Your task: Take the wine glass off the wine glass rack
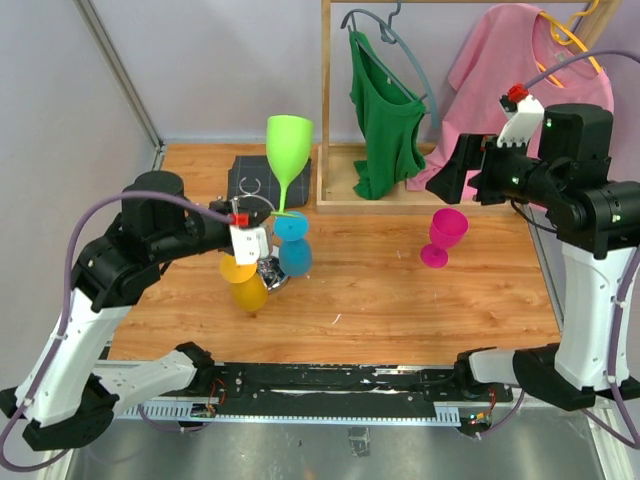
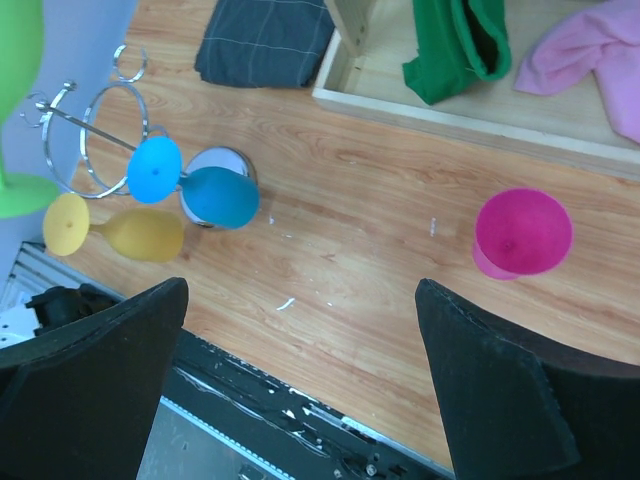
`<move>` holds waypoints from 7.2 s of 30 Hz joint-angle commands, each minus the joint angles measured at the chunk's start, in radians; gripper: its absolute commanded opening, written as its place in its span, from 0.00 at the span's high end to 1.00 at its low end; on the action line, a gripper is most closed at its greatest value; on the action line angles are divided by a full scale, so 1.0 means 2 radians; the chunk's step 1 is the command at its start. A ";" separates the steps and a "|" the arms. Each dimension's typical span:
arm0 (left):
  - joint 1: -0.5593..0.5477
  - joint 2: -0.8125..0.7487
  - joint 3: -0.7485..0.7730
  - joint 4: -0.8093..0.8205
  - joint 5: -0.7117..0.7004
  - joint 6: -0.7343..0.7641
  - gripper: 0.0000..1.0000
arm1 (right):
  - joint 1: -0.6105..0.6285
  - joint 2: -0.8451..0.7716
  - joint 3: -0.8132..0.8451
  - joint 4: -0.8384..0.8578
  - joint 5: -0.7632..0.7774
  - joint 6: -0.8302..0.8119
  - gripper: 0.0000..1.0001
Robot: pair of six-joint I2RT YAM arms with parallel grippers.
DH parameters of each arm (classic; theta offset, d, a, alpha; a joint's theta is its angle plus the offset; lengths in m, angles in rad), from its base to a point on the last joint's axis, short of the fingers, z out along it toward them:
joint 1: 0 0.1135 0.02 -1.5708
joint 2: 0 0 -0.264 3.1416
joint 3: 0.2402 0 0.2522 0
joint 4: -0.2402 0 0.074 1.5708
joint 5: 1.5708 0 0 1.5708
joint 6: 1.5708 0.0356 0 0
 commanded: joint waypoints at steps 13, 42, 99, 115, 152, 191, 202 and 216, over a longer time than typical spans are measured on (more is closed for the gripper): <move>-0.007 -0.112 -0.172 0.012 0.120 0.361 1.00 | -0.006 0.061 0.071 0.057 -0.167 0.074 0.01; -0.029 -0.056 -0.244 0.039 0.167 0.559 1.00 | 0.177 0.045 -0.054 0.042 -0.128 0.085 0.04; -0.027 0.159 0.211 0.407 -0.376 -0.193 0.05 | -0.139 -0.089 -0.180 0.043 0.240 -0.017 0.99; -0.027 0.036 0.124 0.376 -0.368 -0.225 0.09 | -0.174 -0.029 -0.375 0.180 0.184 0.007 0.99; -0.027 0.040 0.133 0.359 -0.336 -0.206 0.09 | -0.189 0.079 -0.415 0.188 0.185 -0.008 0.82; 0.313 0.164 0.202 0.173 -0.236 -0.354 0.01 | -0.183 -0.164 -0.229 0.016 -0.033 0.029 0.21; 0.381 0.006 0.026 -0.007 -0.104 -0.569 0.02 | -0.174 -0.200 -0.292 0.028 -0.102 0.042 0.19; 0.384 -0.060 -0.067 -0.009 -0.080 -0.646 0.04 | 0.136 -0.194 -0.382 0.188 0.042 0.217 0.18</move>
